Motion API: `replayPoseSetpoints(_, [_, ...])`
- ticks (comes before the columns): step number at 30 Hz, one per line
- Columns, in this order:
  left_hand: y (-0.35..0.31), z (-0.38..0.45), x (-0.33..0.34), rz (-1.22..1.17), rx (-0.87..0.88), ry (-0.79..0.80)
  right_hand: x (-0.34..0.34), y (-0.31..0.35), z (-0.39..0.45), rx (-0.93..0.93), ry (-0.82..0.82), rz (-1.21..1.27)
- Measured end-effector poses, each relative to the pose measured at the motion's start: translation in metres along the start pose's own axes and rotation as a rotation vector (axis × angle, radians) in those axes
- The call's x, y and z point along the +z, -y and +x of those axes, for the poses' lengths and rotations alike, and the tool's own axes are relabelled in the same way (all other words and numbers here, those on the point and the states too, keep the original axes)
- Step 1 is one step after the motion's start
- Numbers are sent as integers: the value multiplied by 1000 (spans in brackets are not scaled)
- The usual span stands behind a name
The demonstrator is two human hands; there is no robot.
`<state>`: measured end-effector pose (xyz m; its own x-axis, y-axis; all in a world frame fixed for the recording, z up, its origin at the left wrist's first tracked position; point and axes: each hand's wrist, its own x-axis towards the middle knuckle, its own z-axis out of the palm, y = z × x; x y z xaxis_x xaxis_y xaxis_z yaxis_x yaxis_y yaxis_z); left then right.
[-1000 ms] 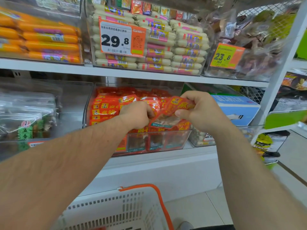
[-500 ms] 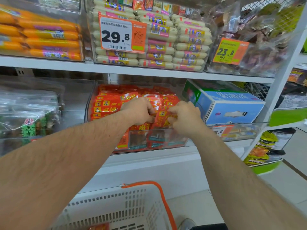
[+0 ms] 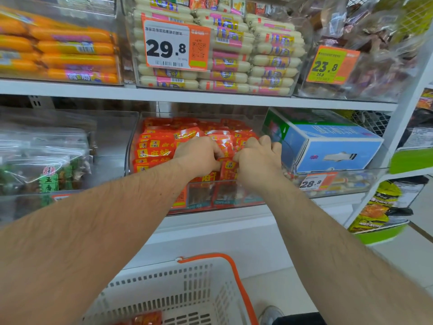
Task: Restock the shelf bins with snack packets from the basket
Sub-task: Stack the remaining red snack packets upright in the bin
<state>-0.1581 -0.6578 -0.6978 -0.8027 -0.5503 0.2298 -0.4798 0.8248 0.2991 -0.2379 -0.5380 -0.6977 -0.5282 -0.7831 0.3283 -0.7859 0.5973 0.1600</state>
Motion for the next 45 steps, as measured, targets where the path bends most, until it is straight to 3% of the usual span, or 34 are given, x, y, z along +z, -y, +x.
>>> replayPoseSetpoints(10, [-2, -4, -1, 141, 72, -24, 6, 1, -8, 35, 1, 66])
replayPoseSetpoints(13, [1, -26, -3, 74, 137, -220, 8, 5, -17, 63, -86, 100])
replayPoseSetpoints(15, [9, -51, 2, -6, 212, -396, 12, 17, -26, 57, -271, 170])
replayPoseSetpoints(18, [32, -96, 25, -185, 254, -513, 31, 52, -53, -130, -431, 376])
replayPoseSetpoints(20, [53, -131, 51, -294, 135, -432, 55, 78, -72, -284, -290, 477])
replayPoseSetpoints(24, [107, -202, 112, -367, -171, -43, 114, 123, -106, -401, 339, 513])
replayPoseSetpoints(26, [130, -229, 135, -405, -297, 93, 150, 144, -125, -307, 530, 542])
replayPoseSetpoints(30, [161, -268, 167, -472, -523, 151, 219, 183, -174, -14, 916, 745])
replayPoseSetpoints(37, [198, -294, 189, -491, -701, 160, 282, 213, -244, 375, 1273, 899])
replayPoseSetpoints(41, [205, -298, 200, -522, -731, 207, 302, 222, -261, 489, 1368, 894])
replayPoseSetpoints(45, [209, -297, 203, -538, -750, 217, 368, 223, -282, 561, 1369, 911])
